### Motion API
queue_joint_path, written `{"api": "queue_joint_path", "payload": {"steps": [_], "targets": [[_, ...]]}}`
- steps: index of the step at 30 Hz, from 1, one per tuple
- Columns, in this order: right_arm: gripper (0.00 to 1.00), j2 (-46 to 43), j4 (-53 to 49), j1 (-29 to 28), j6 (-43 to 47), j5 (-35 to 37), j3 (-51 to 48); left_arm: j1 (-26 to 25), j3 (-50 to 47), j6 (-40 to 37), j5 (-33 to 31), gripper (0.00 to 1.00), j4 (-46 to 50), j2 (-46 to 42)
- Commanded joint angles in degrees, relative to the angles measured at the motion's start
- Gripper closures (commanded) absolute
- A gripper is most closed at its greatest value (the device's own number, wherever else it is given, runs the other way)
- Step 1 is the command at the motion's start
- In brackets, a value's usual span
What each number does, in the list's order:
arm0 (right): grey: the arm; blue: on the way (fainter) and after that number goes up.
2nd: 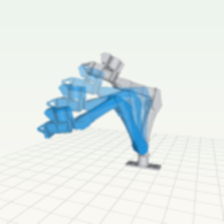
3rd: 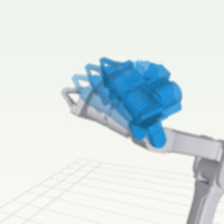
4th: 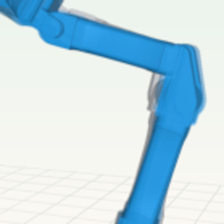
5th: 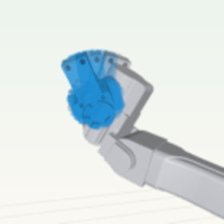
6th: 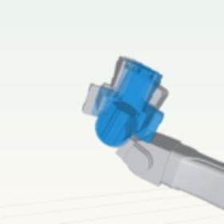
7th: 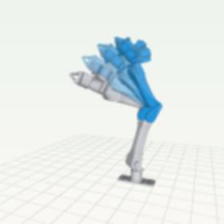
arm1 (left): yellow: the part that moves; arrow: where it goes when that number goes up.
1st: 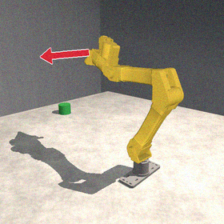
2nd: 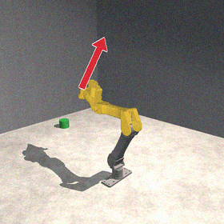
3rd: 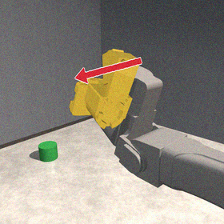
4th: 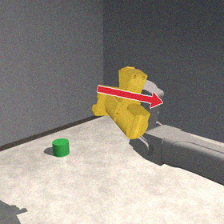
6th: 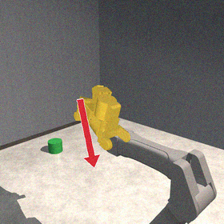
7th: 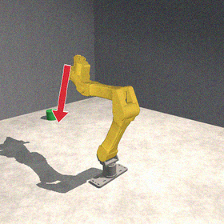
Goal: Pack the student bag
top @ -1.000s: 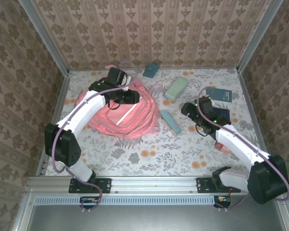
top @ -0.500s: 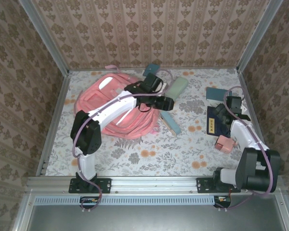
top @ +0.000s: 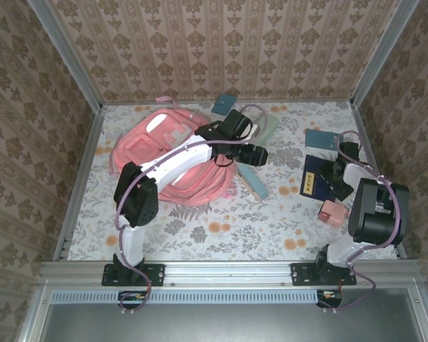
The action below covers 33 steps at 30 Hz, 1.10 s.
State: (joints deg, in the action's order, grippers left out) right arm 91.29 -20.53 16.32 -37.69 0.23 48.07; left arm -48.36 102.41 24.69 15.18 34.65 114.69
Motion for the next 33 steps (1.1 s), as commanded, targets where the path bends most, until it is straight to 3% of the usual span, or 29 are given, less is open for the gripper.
{"api": "queue_joint_path", "payload": {"steps": [1, 10, 22, 33], "targets": [[0.06, 1.4, 0.2, -4.9, -3.1, -11.4, 0.5, 0.0, 2.2, 0.6, 0.2, 0.2, 1.5, 1.7], [0.06, 0.1, -1.5, -13.4, -4.2, -10.7, 3.1, 0.1, 5.4, -0.3, 1.8, 0.21, 1.8, 6.1], [0.06, 0.9, -3.6, -12.3, -0.8, 0.2, 6.3, 0.2, 21.1, -3.4, 6.6, 0.34, 0.2, 20.5], [0.1, 9.0, 0.0, -9.8, 3.1, -0.8, 11.6, 0.3, 30.0, 0.1, 10.2, 0.37, -3.8, 31.2]]}}
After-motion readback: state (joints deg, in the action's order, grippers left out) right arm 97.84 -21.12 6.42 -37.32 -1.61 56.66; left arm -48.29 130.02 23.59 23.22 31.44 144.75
